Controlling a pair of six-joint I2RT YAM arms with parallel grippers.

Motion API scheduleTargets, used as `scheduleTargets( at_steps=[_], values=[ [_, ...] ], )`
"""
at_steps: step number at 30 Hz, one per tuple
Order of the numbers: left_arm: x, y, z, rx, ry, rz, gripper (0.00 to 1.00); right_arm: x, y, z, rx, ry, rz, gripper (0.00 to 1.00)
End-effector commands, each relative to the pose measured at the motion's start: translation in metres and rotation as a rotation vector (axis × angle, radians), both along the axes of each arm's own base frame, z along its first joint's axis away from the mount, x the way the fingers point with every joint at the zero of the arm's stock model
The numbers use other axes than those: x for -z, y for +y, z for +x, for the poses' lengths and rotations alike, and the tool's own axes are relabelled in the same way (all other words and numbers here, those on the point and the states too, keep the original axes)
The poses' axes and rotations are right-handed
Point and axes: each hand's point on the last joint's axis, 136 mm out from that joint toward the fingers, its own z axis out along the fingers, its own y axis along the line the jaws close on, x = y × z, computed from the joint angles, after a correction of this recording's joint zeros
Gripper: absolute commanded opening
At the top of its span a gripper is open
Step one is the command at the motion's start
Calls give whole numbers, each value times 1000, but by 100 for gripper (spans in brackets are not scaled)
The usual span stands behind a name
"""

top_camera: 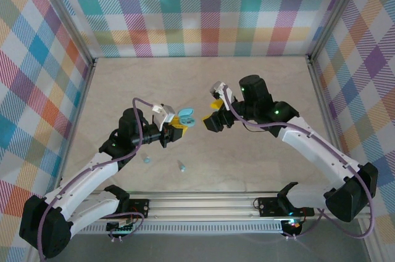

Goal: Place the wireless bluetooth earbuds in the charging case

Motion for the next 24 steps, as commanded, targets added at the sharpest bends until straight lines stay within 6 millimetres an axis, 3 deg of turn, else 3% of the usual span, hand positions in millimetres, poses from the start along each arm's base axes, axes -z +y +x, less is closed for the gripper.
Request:
scheduleTargets(
  at_steps=[1, 8, 12, 24],
  values=[
    [5, 10, 7, -75, 34, 15, 4, 4, -9, -4, 80, 103, 25, 76],
    [16, 23, 14, -162, 86, 53, 4, 36, -24, -3, 251, 271, 0, 70],
    [25, 31, 17, -213, 130, 76, 4, 64, -31, -7, 364, 378, -35, 67],
    [43, 51, 18, -310, 207, 94, 4, 138, -10, -39, 441, 510, -161, 62]
  ],
)
